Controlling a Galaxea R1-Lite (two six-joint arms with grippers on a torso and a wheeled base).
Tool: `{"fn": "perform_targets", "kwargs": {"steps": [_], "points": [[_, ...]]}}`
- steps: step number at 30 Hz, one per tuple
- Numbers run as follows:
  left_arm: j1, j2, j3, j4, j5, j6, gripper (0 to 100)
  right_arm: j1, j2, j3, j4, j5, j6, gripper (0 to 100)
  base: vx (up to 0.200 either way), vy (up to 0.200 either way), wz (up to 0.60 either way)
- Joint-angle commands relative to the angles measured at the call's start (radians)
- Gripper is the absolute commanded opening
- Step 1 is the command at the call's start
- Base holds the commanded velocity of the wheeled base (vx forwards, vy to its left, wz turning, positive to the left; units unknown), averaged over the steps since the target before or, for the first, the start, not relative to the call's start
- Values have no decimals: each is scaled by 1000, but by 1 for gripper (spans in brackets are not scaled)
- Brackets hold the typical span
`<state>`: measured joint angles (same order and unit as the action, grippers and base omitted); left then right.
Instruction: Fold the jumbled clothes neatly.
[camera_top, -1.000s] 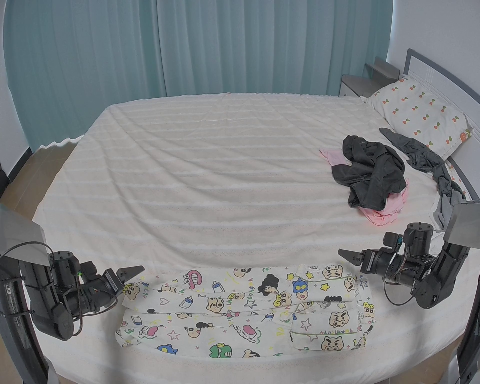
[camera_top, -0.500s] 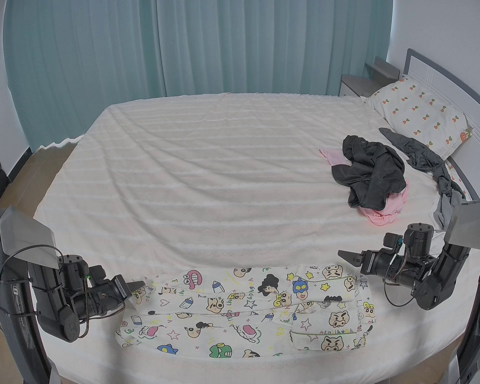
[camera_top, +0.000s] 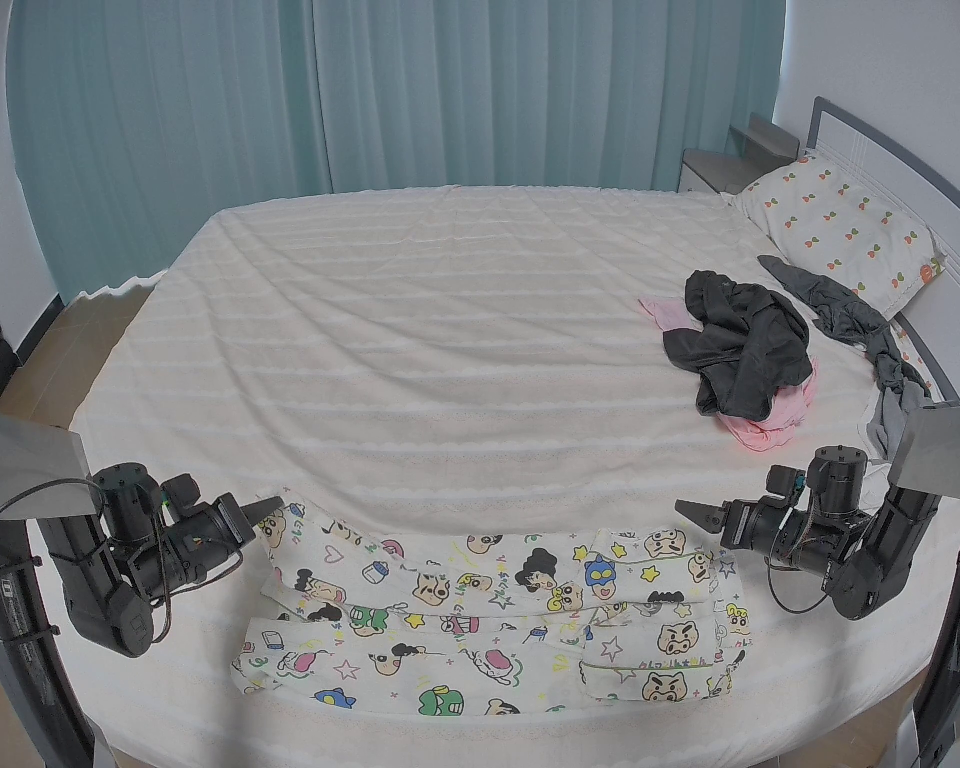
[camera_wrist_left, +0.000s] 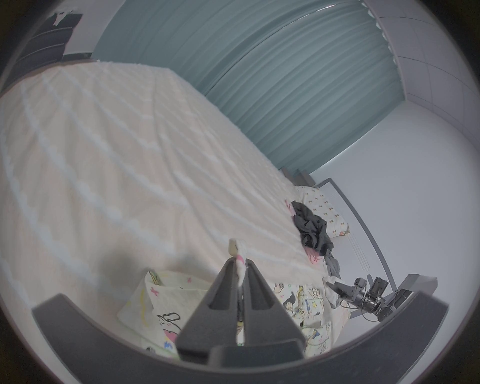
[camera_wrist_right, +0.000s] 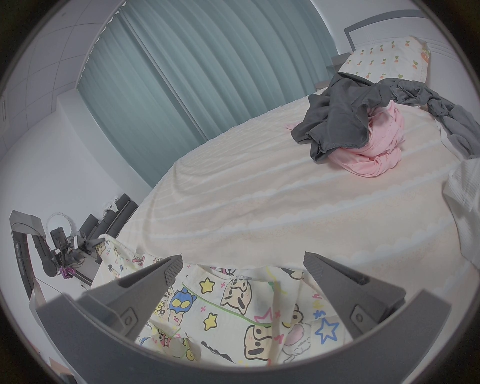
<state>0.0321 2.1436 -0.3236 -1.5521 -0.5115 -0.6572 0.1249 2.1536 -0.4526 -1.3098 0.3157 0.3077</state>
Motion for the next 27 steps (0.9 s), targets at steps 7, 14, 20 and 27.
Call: {"fn": "perform_targets", "kwargs": {"steps": [7,14,20,27], "points": [[0,-16,-109,-2,-1,1,0,1,3,0,0,0,-1,100,0,0,0],[-20,-18,-158,0,-2,2,0,2,5,-2,0,2,-1,100,0,0,0],[-49,-18,-190,4,-2,14,0,2,6,-2,0,2,1,100,0,0,0],[-29,-21,-252,52,-2,28,0,2,9,-3,0,3,1,100,0,0,0]]}}
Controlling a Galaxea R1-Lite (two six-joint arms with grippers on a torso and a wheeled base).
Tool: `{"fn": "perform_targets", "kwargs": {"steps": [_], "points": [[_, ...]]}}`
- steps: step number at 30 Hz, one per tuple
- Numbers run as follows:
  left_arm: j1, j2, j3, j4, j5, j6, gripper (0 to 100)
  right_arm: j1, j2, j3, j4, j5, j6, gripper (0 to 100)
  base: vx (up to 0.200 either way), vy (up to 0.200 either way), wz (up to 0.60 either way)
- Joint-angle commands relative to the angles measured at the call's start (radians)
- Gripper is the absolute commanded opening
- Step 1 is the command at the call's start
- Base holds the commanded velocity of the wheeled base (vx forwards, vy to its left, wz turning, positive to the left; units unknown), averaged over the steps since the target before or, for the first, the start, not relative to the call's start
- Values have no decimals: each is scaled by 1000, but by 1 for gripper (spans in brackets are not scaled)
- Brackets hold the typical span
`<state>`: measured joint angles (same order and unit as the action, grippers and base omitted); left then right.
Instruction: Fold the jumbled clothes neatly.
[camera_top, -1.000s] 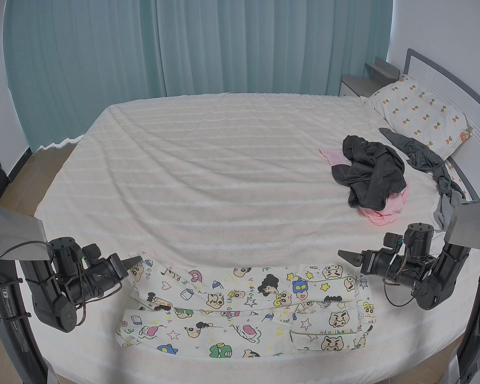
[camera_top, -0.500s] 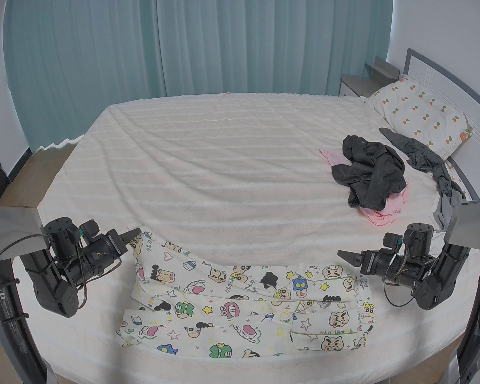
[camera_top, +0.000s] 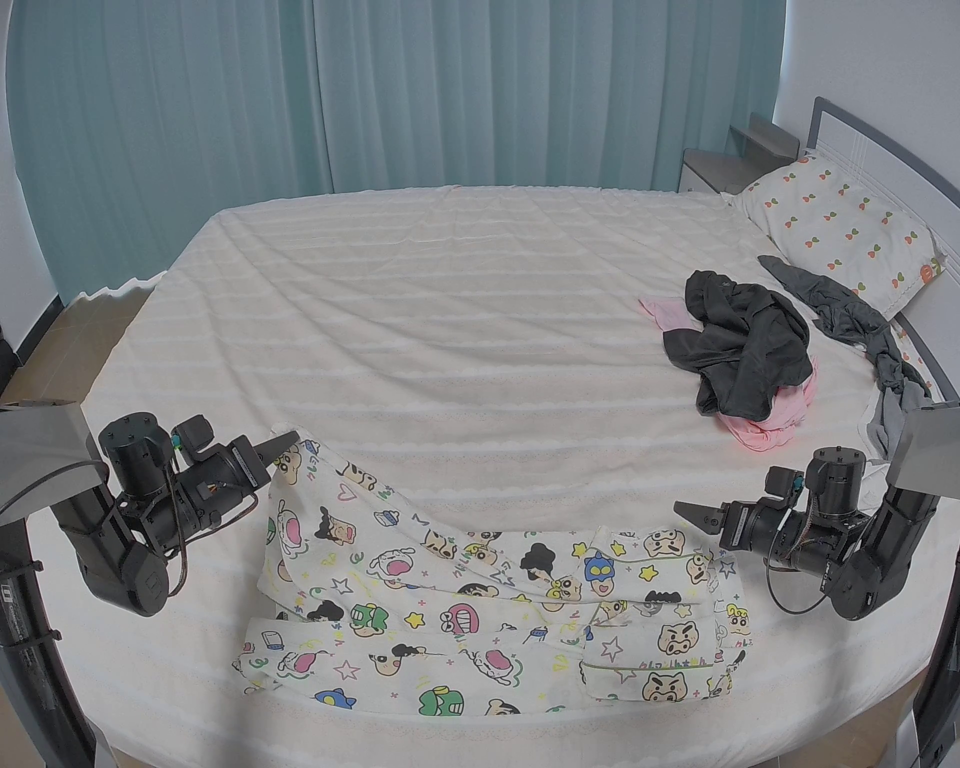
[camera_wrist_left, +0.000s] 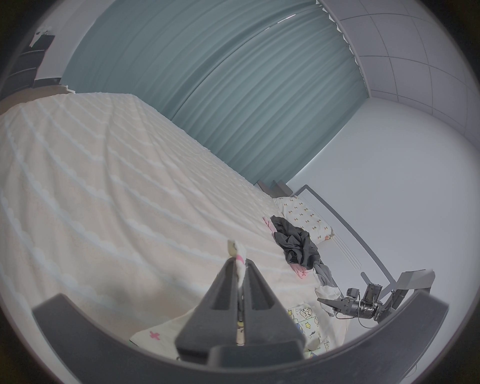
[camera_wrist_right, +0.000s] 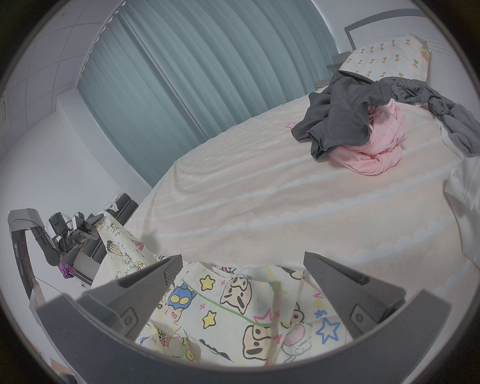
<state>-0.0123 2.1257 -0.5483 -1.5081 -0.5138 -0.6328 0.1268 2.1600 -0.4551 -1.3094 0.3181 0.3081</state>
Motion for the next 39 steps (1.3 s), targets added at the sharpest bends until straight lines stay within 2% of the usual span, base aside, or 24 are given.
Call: {"fn": "perform_targets", "kwargs": {"steps": [1,7,14,24,31,35,37,38,39], "points": [[20,-3,-30,8,0,10,0,1,3,0,-1,3,0,100,0,0,0],[14,-4,34,-1,11,108,0,1,4,0,1,3,0,100,0,0,0],[14,-3,116,-6,11,151,0,1,4,1,1,3,0,100,0,0,0],[17,-6,312,-49,12,254,0,1,3,3,1,4,0,100,0,0,0],[25,-49,335,-49,15,245,0,1,4,3,1,4,0,100,0,0,0],[15,-69,274,-49,41,182,0,2,4,3,-1,4,0,100,0,0,0],[15,-67,271,-49,43,179,0,1,4,3,1,4,0,100,0,0,0],[14,-58,202,-49,94,136,0,2,3,4,-1,4,0,100,0,0,0],[14,-56,183,-49,106,131,0,2,3,4,-1,4,0,100,0,0,0]]}}
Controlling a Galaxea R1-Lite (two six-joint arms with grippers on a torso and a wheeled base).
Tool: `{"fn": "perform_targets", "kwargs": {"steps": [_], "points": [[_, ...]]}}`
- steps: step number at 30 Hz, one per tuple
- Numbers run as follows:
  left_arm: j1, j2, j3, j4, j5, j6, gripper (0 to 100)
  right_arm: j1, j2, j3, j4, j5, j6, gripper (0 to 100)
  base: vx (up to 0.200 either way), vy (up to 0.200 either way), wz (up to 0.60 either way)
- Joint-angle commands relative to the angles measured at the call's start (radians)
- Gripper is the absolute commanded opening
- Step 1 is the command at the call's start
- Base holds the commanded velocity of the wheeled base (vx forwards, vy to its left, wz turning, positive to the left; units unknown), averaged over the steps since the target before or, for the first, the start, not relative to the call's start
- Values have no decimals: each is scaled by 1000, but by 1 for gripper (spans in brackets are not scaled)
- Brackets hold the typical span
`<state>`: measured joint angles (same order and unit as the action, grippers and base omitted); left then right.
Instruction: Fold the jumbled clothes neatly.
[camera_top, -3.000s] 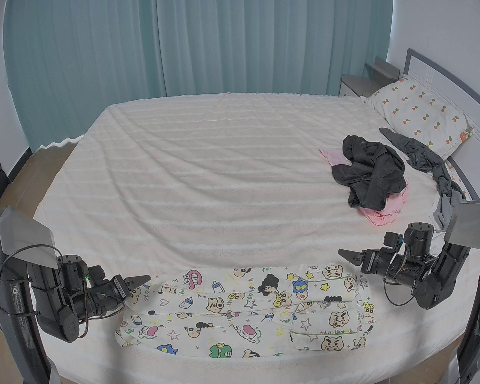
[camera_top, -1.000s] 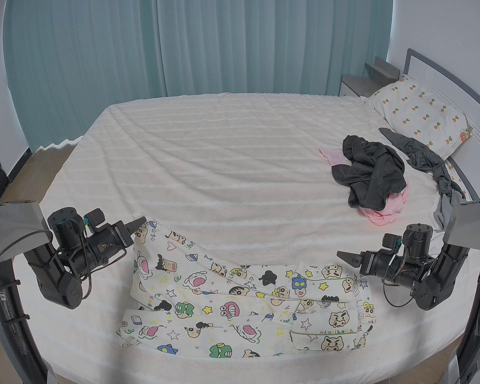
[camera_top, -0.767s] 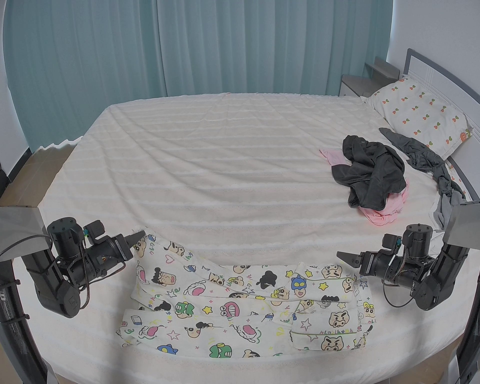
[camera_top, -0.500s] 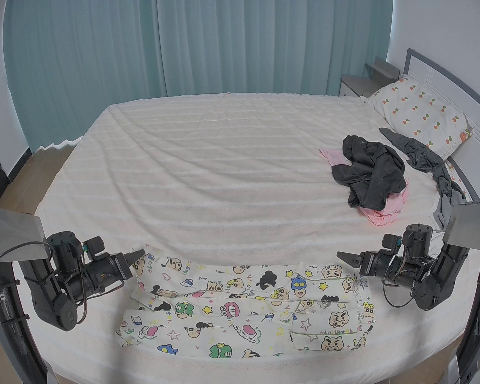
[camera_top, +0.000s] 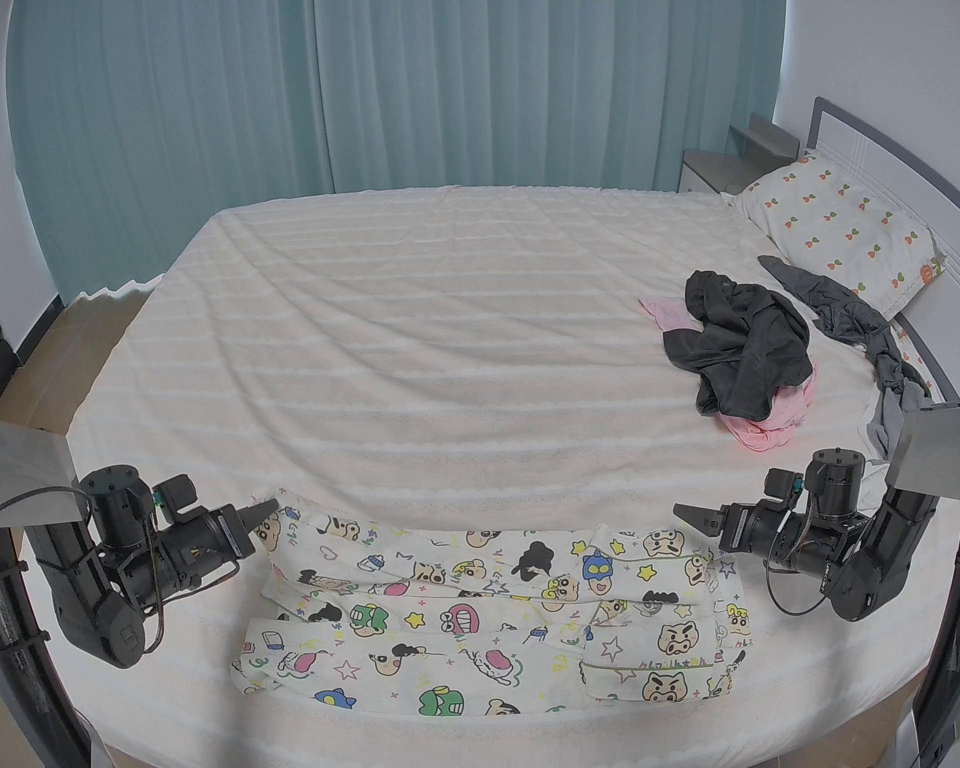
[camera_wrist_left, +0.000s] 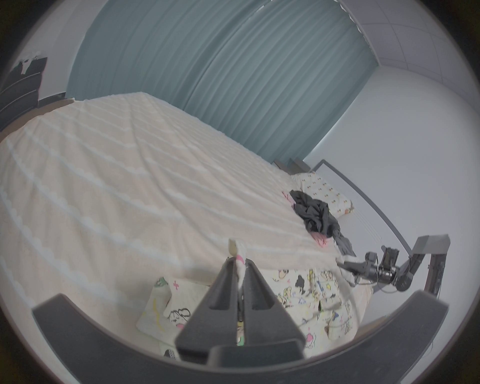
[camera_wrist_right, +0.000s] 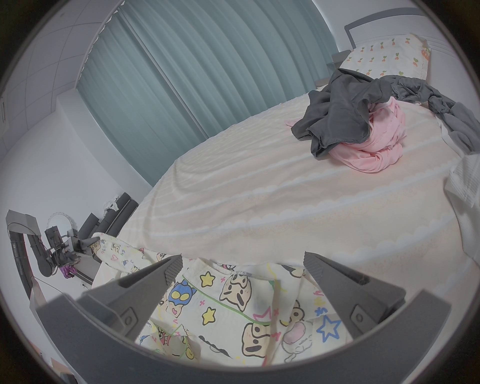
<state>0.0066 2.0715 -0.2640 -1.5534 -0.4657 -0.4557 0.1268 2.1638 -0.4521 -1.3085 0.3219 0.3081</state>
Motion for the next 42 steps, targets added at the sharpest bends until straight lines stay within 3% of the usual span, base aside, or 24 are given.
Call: {"fn": "perform_targets", "kwargs": {"steps": [1,4,8,11,13,18,22,29,38,42], "points": [[-7,9,-127,-4,73,-47,0,2,-2,1,-2,5,2,100,0,0,0],[-10,22,-144,-4,79,-47,0,5,-7,7,-2,14,5,100,0,0,0],[-17,24,-158,-4,88,-49,0,66,-53,55,-55,65,22,100,0,0,0],[-17,19,-162,-4,111,-49,0,148,-85,73,-90,69,71,100,0,0,0],[-22,19,-159,-4,114,-47,0,264,-94,69,-98,65,137,100,0,0,0],[-27,9,-153,-4,116,-47,0,428,-33,32,-90,55,140,100,0,0,0],[-30,-1,-152,-4,116,-47,0,511,34,-54,-37,52,138,100,0,0,0],[-36,-28,-141,-4,118,-49,0,588,68,-172,89,52,138,100,0,0,0],[-57,-56,-126,-4,125,-49,0,668,171,-296,141,49,140,100,0,0,0],[-73,-70,-121,-4,125,-49,0,691,254,-379,146,0,138,100,0,0,0]]}}
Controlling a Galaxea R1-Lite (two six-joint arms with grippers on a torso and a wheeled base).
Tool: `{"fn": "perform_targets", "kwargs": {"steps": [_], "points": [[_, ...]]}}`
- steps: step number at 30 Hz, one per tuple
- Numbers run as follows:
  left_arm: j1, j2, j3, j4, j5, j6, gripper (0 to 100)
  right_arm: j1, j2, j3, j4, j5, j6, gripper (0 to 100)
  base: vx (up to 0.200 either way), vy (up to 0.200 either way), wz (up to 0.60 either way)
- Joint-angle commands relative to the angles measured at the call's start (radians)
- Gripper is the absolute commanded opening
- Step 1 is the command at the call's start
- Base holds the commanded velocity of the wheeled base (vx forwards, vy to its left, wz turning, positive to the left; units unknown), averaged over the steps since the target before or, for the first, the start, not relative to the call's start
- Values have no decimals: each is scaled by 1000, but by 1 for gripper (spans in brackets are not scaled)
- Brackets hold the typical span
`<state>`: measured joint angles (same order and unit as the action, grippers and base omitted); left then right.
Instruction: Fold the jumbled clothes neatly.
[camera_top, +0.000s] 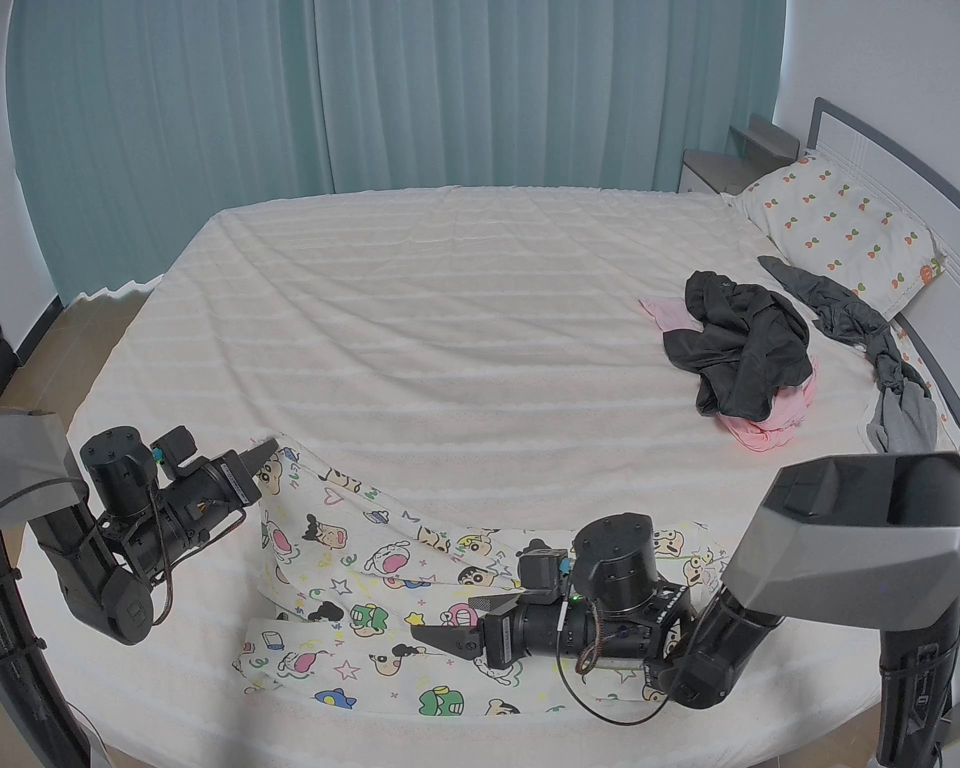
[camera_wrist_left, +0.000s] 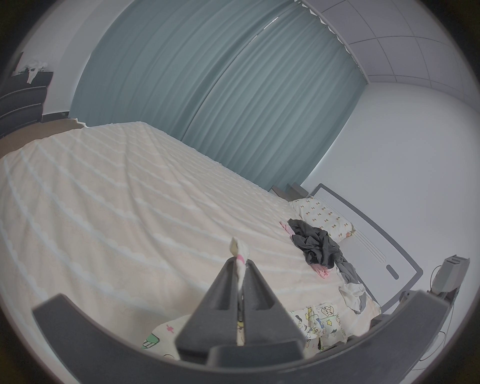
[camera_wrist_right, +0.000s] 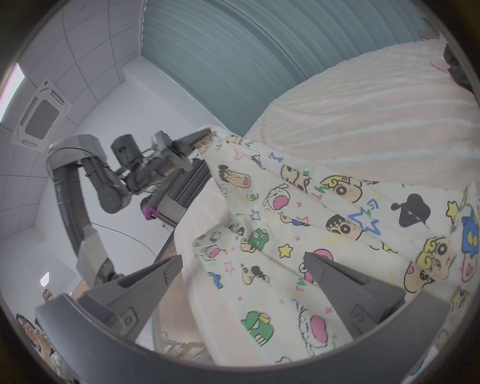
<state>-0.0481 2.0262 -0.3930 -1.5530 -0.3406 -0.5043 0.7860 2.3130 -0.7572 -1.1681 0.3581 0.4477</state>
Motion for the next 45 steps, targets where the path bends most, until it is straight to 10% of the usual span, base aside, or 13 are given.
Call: {"fn": "perform_targets", "kwargs": {"steps": [1,17,45], "points": [[-22,-27,8,-4,0,0,0,38,120,-99,10,-56,-1,100,0,0,0],[-27,-60,29,-4,0,-5,0,42,229,-439,228,-334,-44,100,0,0,0],[-24,-67,49,-4,-3,-14,0,13,227,-493,226,-373,-30,100,0,0,0]]}}
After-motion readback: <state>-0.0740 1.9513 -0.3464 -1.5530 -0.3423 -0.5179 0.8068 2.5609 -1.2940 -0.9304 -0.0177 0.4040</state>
